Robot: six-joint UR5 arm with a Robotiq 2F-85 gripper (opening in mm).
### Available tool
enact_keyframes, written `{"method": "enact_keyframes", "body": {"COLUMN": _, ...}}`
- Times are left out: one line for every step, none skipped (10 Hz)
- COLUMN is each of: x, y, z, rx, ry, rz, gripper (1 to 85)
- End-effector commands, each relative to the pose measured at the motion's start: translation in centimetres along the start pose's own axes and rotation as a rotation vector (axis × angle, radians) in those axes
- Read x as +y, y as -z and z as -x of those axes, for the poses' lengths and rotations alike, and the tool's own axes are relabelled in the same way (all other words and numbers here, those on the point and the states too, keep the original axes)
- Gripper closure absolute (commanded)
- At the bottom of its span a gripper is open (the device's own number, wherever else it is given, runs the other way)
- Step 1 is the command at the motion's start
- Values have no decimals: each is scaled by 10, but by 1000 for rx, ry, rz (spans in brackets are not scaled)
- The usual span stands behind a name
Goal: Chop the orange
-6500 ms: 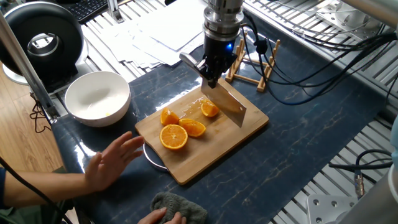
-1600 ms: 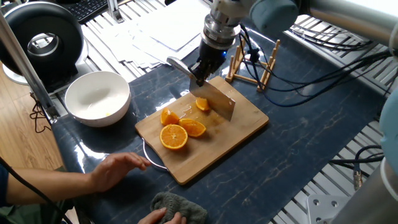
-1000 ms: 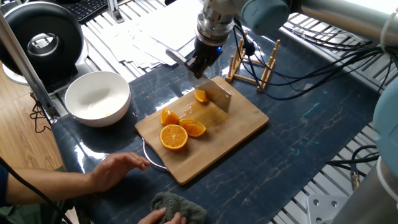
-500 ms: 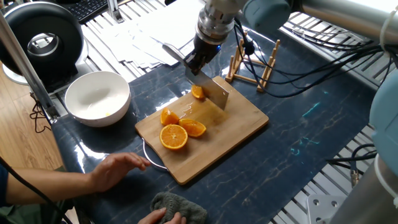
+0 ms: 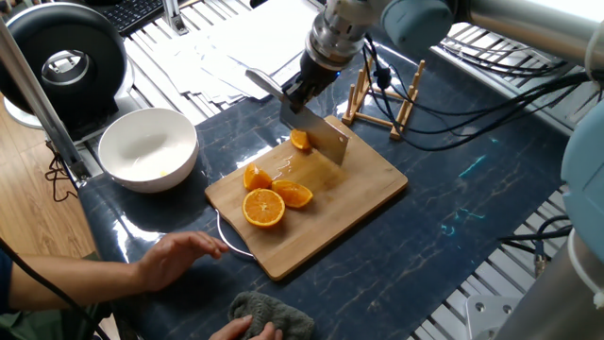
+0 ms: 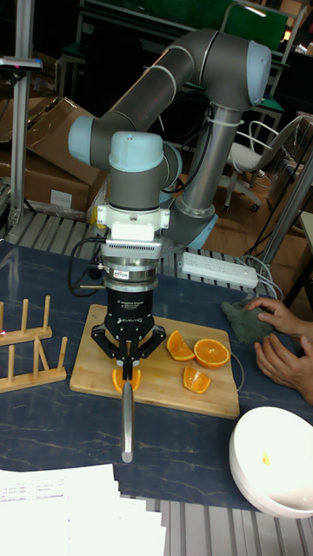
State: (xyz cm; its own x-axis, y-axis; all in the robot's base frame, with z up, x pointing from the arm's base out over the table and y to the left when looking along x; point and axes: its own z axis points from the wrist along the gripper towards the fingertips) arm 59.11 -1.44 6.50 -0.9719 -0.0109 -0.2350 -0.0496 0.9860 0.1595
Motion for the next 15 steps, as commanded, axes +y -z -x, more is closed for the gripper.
{"method": "enact_keyframes", "body": {"x": 2, "y": -4, "z": -3, "rx": -7, "ry": -11, "rz": 32, "gripper": 847}}
{"method": "enact_keyframes", "body": {"x": 1, "y": -3, "z": -4, "rx": 0, "ry": -11, "rz": 29, "gripper": 847}}
{"method": "enact_keyframes", "body": {"x": 0, "y": 2, "z": -4, "rx": 9, "ry": -9, "rz": 28, "gripper": 847}}
{"method": "enact_keyframes", "body": {"x": 2, "y": 8, "z": -2, "rx": 17, "ry": -14, "rz": 26, "gripper": 847}}
{"method": "enact_keyframes", "body": {"x": 5, "y": 8, "z": 1, "rx": 16, "ry": -24, "rz": 16, "gripper": 847}}
{"method": "enact_keyframes", "body": {"x": 8, "y": 4, "z": 2, "rx": 6, "ry": -30, "rz": 27, "gripper": 847}}
{"method": "enact_keyframes", "body": {"x": 8, "y": -1, "z": -2, "rx": 2, "ry": -29, "rz": 22, "gripper": 847}}
{"method": "enact_keyframes", "body": {"x": 4, "y": -3, "z": -8, "rx": -4, "ry": -20, "rz": 35, "gripper": 847}}
{"method": "enact_keyframes", "body": {"x": -1, "y": -3, "z": -17, "rx": -7, "ry": -10, "rz": 60, "gripper": 847}}
{"method": "enact_keyframes", "body": {"x": -11, "y": 1, "z": -27, "rx": 5, "ry": 7, "rz": 67, "gripper": 847}}
{"method": "enact_keyframes", "body": {"x": -15, "y": 9, "z": -28, "rx": 22, "ry": 7, "rz": 70, "gripper": 847}}
{"method": "enact_keyframes", "body": {"x": -8, "y": 9, "z": -24, "rx": 25, "ry": -12, "rz": 53, "gripper": 847}}
{"method": "enact_keyframes", "body": {"x": -1, "y": 7, "z": -19, "rx": 31, "ry": -29, "rz": 23, "gripper": 847}}
{"method": "enact_keyframes", "body": {"x": -1, "y": 7, "z": -17, "rx": 35, "ry": -29, "rz": 5, "gripper": 847}}
{"method": "enact_keyframes", "body": {"x": -4, "y": 10, "z": -18, "rx": 38, "ry": -25, "rz": -8, "gripper": 847}}
